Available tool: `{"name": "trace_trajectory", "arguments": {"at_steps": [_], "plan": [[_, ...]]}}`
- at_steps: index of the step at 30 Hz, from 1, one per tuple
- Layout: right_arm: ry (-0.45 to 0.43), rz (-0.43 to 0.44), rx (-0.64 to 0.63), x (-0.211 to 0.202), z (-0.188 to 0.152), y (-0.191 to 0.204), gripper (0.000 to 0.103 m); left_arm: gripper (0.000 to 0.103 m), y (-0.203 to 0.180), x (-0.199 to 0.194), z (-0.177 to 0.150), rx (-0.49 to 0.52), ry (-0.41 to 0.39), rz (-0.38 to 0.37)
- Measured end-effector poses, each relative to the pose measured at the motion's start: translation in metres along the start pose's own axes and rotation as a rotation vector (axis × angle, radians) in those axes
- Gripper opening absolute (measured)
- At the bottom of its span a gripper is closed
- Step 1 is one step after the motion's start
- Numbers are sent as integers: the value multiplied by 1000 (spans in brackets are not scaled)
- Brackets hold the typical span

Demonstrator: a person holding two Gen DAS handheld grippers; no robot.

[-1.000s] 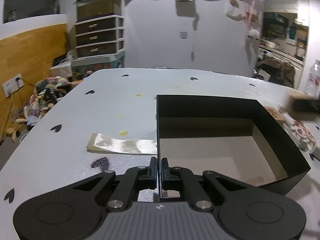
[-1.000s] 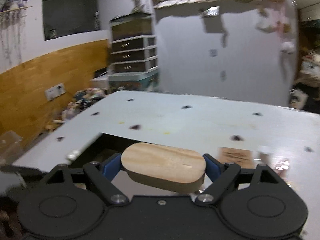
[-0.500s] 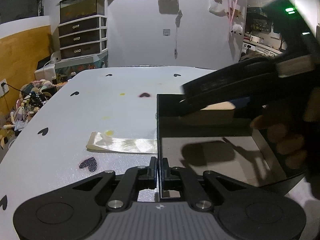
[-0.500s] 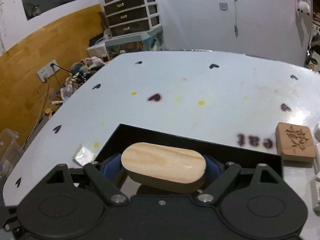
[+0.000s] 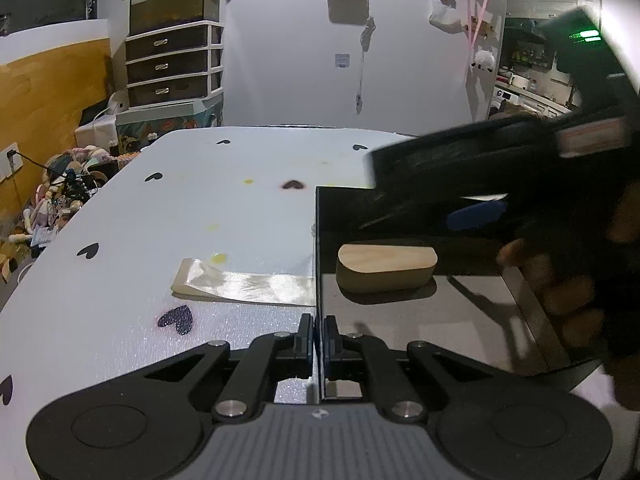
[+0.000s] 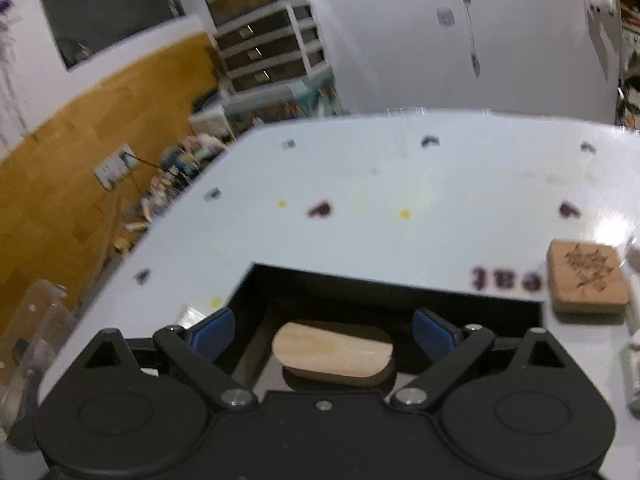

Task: Organize rigid objects
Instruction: 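Carry the wooden block into the black box and open the right gripper, then grasp the white charger plug with the right gripper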

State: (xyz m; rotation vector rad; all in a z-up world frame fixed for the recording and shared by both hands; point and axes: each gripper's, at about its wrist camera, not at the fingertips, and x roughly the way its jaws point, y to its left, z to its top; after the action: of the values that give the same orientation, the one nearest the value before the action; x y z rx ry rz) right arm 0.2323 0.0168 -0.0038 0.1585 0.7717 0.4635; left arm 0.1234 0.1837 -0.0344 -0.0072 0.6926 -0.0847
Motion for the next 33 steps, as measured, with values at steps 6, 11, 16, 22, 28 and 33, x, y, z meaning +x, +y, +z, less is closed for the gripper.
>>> {"name": "trace_trajectory", "arguments": {"at_steps": [6, 11, 16, 22, 28, 33], "plan": [[-164, -19, -85, -71, -15, -22, 101, 4, 0, -1, -1, -23, -3, 7], [-256, -201, -60, -112, -39, -57, 102, 4, 0, -2, 0, -28, -5, 6], [-274, -408, 71, -133, -62, -95, 102, 4, 0, -3, -3, -41, -15, 7], [-247, -573, 177, -130, -88, -134, 102, 4, 1, -4, -4, -49, -23, 11], [-184, -670, 162, -104, -108, -155, 102, 4, 0, -5, -5, -51, -26, 8], [-177, -673, 268, -99, -116, -177, 101, 4, 1, -5, -4, -42, -24, 4]]}}
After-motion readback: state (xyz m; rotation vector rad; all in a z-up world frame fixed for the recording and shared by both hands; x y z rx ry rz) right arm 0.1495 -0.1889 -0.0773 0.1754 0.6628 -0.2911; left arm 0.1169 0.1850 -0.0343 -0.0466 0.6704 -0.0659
